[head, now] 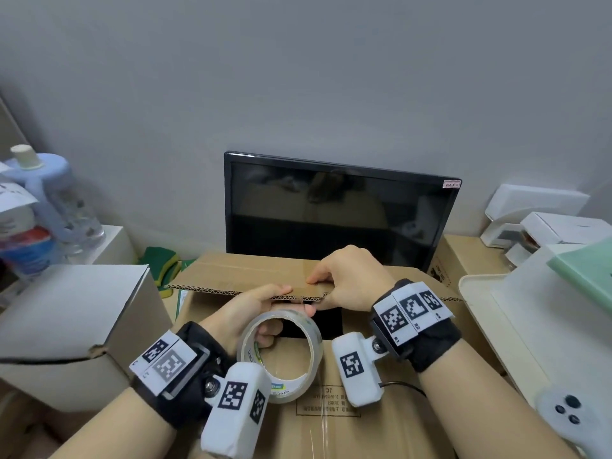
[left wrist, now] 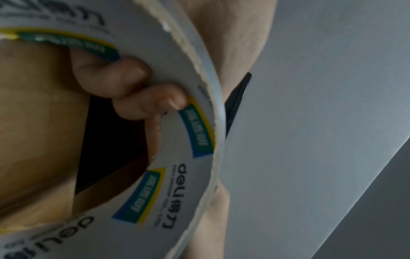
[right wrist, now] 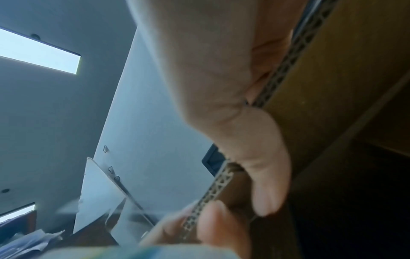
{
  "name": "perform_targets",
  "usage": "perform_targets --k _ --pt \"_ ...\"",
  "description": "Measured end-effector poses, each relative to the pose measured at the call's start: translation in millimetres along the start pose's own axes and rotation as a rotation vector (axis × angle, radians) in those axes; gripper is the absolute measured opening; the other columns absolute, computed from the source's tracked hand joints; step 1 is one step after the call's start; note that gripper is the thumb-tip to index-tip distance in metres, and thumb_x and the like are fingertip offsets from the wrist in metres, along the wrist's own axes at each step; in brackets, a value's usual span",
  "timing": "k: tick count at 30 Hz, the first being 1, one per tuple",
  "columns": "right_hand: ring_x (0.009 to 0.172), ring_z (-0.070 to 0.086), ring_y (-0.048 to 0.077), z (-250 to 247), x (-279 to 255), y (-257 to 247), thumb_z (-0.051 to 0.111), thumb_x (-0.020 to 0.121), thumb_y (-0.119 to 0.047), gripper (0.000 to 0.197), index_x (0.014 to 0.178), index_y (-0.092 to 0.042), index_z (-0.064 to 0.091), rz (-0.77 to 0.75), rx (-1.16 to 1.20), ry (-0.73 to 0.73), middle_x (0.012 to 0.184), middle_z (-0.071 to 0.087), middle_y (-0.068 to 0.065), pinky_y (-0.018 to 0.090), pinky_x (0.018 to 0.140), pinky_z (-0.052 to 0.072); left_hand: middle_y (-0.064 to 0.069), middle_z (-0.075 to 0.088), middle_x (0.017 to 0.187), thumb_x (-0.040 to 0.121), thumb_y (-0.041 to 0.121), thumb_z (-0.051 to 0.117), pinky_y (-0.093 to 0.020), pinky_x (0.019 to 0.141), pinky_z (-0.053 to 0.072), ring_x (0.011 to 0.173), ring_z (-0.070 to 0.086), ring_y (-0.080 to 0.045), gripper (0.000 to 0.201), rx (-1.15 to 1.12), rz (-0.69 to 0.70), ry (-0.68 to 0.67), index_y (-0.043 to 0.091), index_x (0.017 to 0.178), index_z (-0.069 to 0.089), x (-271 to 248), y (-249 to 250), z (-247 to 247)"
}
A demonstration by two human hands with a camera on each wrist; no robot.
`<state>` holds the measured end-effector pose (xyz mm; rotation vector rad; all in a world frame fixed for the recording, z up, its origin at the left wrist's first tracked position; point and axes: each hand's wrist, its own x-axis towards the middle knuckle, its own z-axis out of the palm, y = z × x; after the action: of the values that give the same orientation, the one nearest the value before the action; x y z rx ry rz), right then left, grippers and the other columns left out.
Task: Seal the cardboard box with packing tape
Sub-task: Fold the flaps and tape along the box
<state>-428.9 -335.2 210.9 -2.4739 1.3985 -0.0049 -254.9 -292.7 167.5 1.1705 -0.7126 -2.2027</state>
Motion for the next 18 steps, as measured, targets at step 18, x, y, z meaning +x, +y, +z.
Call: perform_targets --k 18 --pt "0.067 0.058 0.006 -10.9 -112.0 -24.7 0.078 0.07 -0.026 0.013 0.073 -0.027 0.066 -0.261 0.567 0.484 0.071 0.062 -0.009 0.011 0.061 0.043 -0.003 0.073 0.09 0.069 0.033 0.073 -0.023 0.062 0.035 0.069 0.054 -0.013 0.023 0.072 0.184 -0.019 0.013 0.081 0.075 -40.6 -4.1 22.1"
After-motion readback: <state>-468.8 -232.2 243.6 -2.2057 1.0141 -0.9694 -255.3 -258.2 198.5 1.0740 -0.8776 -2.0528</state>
